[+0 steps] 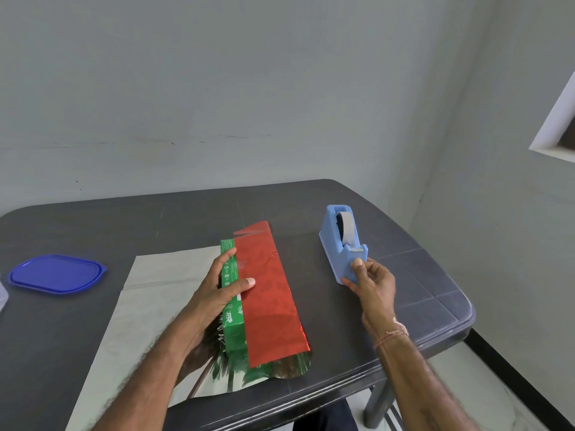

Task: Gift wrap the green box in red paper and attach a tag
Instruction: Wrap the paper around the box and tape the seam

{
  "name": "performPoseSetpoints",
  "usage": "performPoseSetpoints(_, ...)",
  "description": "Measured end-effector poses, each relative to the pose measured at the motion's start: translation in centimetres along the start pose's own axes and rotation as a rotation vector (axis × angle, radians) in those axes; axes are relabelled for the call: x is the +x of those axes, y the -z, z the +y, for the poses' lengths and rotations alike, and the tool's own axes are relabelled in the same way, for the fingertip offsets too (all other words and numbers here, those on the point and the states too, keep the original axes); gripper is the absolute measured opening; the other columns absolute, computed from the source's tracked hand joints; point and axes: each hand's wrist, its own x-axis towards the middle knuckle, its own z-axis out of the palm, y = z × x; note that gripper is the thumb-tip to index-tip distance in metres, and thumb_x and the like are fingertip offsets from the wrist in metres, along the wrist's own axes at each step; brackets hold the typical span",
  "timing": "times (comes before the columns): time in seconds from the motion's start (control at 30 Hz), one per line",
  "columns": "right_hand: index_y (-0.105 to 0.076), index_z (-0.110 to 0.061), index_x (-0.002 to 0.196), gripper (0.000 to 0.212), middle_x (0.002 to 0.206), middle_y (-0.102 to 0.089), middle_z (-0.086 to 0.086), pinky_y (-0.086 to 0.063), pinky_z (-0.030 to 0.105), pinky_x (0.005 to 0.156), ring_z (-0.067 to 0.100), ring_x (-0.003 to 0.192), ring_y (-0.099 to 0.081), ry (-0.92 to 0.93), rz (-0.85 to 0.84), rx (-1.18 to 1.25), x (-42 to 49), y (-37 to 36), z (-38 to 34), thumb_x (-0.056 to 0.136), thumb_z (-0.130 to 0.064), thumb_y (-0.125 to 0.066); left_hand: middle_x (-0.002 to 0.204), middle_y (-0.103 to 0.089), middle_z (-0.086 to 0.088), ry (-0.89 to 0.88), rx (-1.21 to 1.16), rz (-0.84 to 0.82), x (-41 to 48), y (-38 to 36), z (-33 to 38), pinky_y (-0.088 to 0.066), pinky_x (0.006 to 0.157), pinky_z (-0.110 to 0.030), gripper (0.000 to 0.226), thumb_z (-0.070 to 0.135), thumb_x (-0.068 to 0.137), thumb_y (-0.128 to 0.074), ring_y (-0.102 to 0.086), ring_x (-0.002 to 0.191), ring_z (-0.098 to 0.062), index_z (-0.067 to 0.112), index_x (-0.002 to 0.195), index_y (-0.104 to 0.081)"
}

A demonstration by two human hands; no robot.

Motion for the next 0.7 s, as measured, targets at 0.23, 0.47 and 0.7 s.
performPoseSetpoints(0.23,-0.069,-0.005,0.072,0.03,0.078,-0.075,0.009,-0.063,0.042,0.08,0.017,0.074,-0.07,-0.044,0.083,-0.175,-1.1,0.1,0.7,0.094,-0.025,-0.069,0.114,-0.053,0.025,-0.003,-0.015,-0.016,-0.2,0.0,0.1,-0.047,0.074,-0.022,0.071,0.036,0.088,-0.076,-0.062,0.095,0.001,0.052,0.146,-0.036)
performPoseSetpoints(0.47,-0.073,-0.022,0.095,0.012,0.111,-0.07,0.0,-0.056,0.034,0.09,0.015,0.103,-0.066,0.187,-0.307,-0.164,-5.5,-1.5,-2.8,0.099,-0.031,-0.067,0.135,-0.055,0.01,-0.001,-0.02,-0.046,-0.2,0.5,-0.2,-0.053,0.092,-0.032,0.075,0.042,0.084,-0.079,-0.067,0.107,-0.008,0.057,0.144,-0.036)
performPoseSetpoints(0.7,-0.074,-0.019,0.097,0.006,0.103,-0.073,-0.005,-0.054,0.019,0.085,0.007,0.101,-0.068,0.273,-0.771,-0.32,-4.6,-6.4,-7.6,0.098,-0.019,-0.068,0.138,-0.061,0.006,0.014,-0.052,-0.06,0.0,0.8,-0.4,-0.053,0.103,-0.048,0.078,0.055,0.07,-0.087,-0.071,0.111,-0.018,0.068,0.131,-0.04)
